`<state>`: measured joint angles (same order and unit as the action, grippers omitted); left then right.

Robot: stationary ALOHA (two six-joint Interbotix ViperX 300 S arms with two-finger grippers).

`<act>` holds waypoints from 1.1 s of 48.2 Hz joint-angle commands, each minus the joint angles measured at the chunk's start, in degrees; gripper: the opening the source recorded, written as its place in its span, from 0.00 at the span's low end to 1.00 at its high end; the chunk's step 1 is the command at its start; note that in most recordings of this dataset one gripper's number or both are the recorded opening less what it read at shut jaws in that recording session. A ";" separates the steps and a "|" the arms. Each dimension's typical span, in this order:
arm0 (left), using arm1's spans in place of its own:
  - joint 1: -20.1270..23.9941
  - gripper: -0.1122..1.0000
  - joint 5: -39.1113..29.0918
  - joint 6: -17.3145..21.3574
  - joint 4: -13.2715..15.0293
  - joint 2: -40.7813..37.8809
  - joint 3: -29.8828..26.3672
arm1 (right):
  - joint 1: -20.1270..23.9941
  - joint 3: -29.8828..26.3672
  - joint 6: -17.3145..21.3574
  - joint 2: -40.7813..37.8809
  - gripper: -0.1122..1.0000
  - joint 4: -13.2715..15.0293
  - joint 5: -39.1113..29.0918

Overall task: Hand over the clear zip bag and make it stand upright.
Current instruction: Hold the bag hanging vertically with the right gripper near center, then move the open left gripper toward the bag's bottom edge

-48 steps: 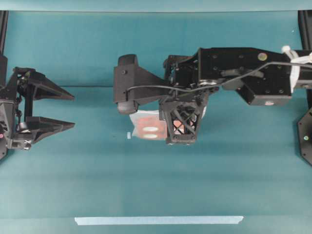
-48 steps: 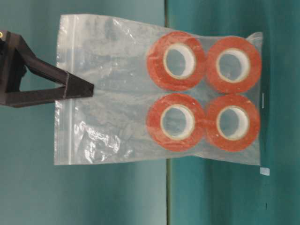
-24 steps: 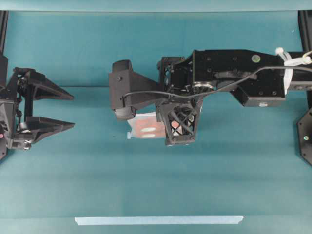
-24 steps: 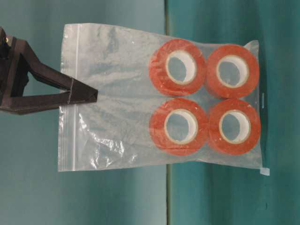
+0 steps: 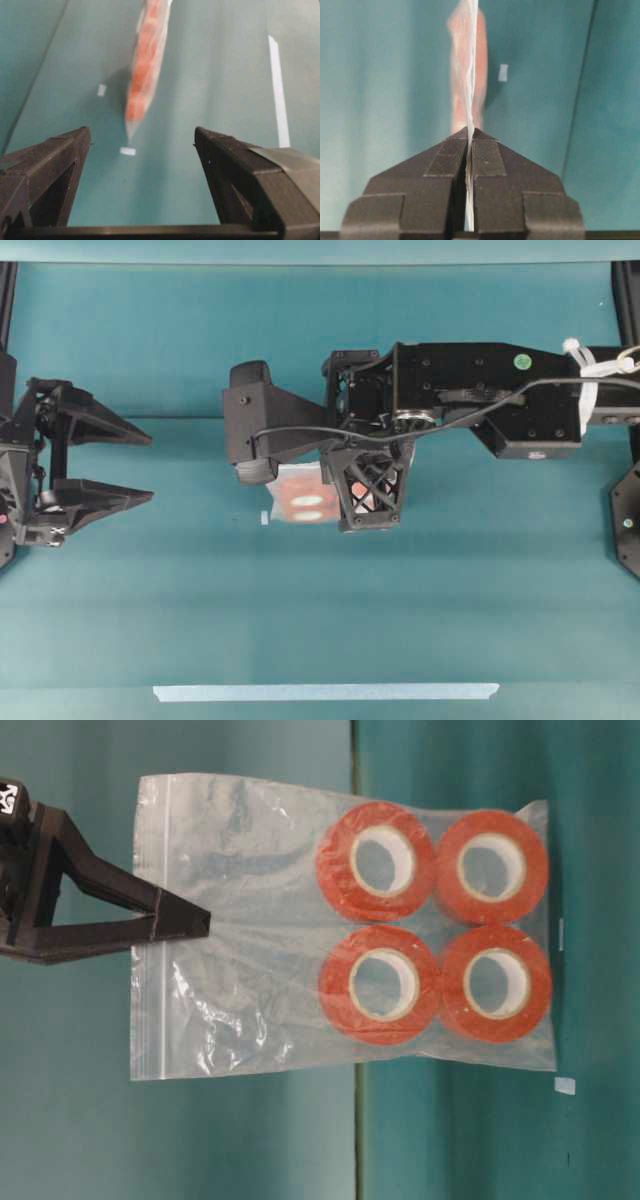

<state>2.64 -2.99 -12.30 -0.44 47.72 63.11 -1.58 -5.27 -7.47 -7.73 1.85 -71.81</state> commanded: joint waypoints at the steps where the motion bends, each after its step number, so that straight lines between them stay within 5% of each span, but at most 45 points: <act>1: 0.09 0.92 0.26 0.09 -0.09 -0.18 -0.70 | -0.09 -1.32 -0.35 0.62 0.13 0.18 0.18; 36: 0.00 0.92 1.32 0.18 -0.09 -0.79 -0.44 | 0.00 -0.88 -0.09 -0.44 0.13 0.18 0.44; 53: -0.26 0.92 23.64 -0.70 -0.09 -9.14 3.87 | 0.26 -0.88 0.18 -0.53 0.13 0.18 0.35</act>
<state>2.64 16.70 -12.83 -0.44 40.61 67.50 -1.67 -5.27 -7.38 -8.96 1.93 -71.63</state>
